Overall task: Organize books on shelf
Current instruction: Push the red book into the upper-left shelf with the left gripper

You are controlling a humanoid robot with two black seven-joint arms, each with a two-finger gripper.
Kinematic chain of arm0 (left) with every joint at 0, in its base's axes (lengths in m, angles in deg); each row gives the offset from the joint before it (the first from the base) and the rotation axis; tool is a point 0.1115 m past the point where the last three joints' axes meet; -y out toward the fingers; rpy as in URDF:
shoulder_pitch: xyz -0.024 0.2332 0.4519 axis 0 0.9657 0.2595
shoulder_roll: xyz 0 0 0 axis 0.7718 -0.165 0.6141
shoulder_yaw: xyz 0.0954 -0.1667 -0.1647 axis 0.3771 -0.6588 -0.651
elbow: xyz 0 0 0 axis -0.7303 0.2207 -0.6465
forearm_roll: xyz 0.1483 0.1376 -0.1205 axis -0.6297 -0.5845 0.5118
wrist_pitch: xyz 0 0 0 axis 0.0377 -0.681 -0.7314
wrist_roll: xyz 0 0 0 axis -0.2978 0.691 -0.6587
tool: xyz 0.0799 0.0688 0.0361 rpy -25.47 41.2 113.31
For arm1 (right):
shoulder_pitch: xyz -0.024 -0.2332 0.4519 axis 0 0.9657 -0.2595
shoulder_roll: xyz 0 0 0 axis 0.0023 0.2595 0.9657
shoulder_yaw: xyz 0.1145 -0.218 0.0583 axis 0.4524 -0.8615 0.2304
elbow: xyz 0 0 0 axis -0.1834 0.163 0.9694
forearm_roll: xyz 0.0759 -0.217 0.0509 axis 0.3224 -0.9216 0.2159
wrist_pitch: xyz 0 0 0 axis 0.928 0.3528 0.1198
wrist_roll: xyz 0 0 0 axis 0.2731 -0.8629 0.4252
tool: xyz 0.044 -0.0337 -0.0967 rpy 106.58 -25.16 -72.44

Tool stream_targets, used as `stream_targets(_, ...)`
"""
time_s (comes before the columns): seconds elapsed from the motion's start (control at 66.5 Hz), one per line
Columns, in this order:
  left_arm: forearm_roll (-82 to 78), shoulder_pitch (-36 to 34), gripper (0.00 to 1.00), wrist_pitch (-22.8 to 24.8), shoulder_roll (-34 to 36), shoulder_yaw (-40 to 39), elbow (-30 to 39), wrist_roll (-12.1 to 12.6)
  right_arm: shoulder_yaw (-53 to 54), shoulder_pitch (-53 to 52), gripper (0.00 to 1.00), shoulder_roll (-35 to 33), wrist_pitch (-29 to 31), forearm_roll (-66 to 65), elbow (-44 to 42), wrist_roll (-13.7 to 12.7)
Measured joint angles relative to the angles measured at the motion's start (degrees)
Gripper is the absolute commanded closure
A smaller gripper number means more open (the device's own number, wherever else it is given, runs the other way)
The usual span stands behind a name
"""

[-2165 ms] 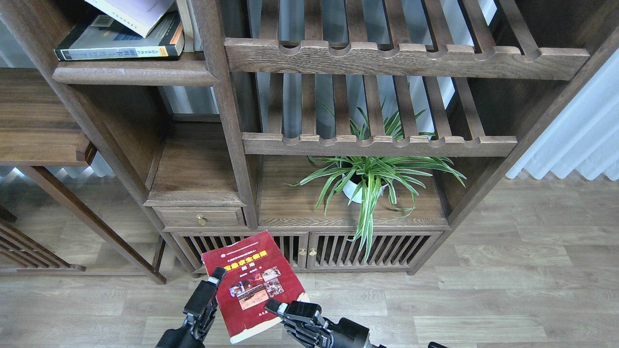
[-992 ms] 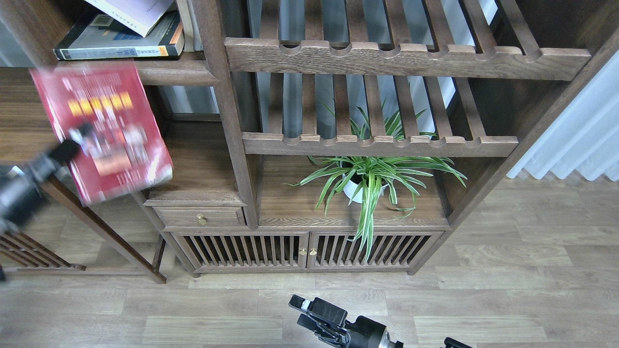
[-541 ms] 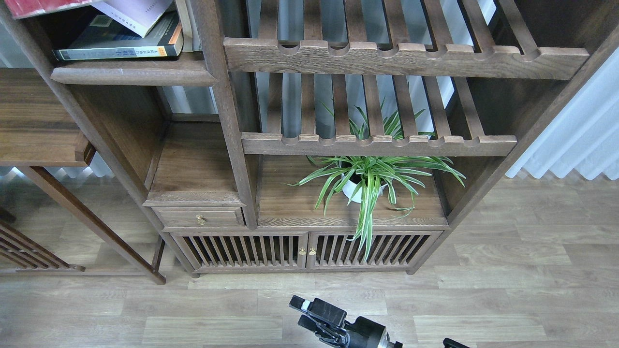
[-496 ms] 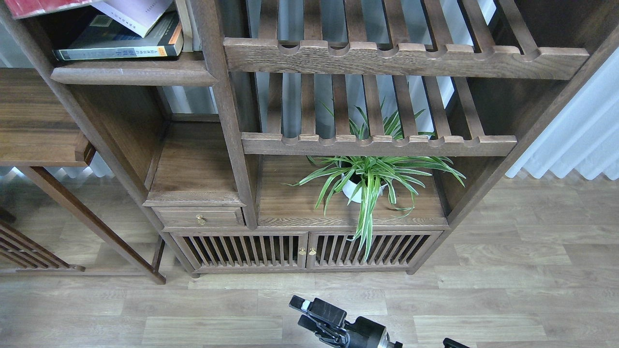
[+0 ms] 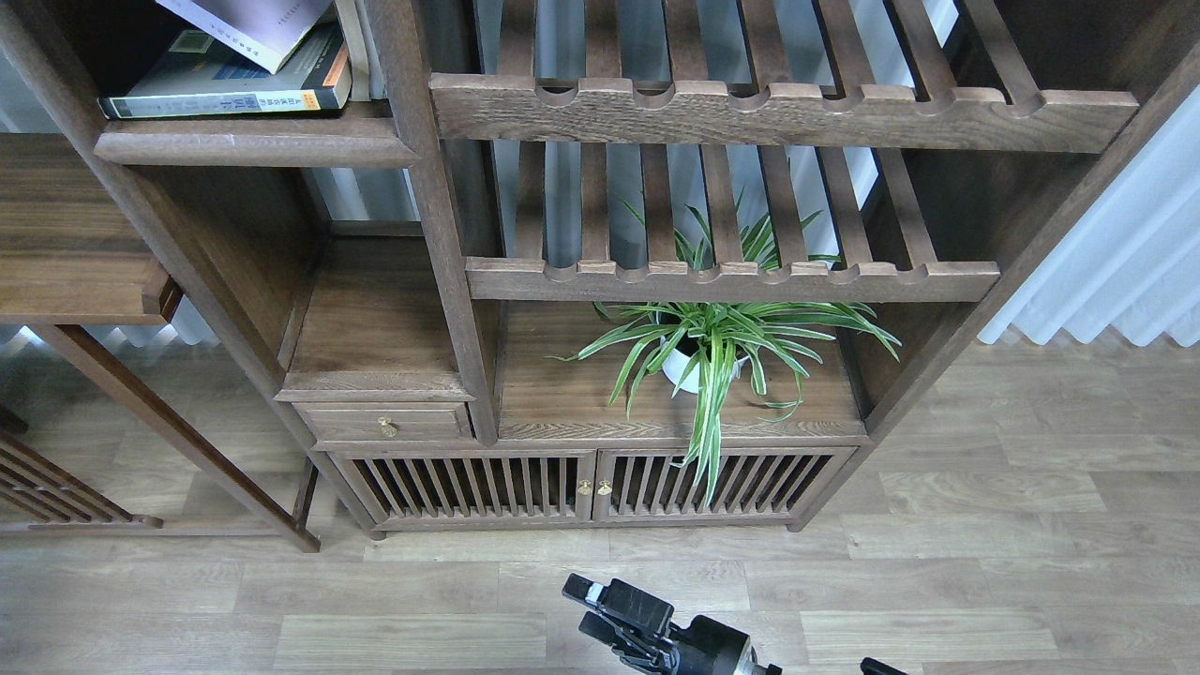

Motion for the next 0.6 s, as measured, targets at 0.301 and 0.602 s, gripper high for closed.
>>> stream_targets(0.301, -4.91, -3.40, 0.99, -0.01, -6.39, 0.70, -8.93, -2.02, 0.00, 0.03, 0.02, 0.02, 0.00, 0.01, 0.42, 0.00)
stream_targets(0.602, -12.35, -8.39, 0.99, -0.01, -16.91, 0.67, -23.29, -12.70, -0.08, 0.00, 0.02, 0.02, 0.00, -0.08, 0.67, -0.01)
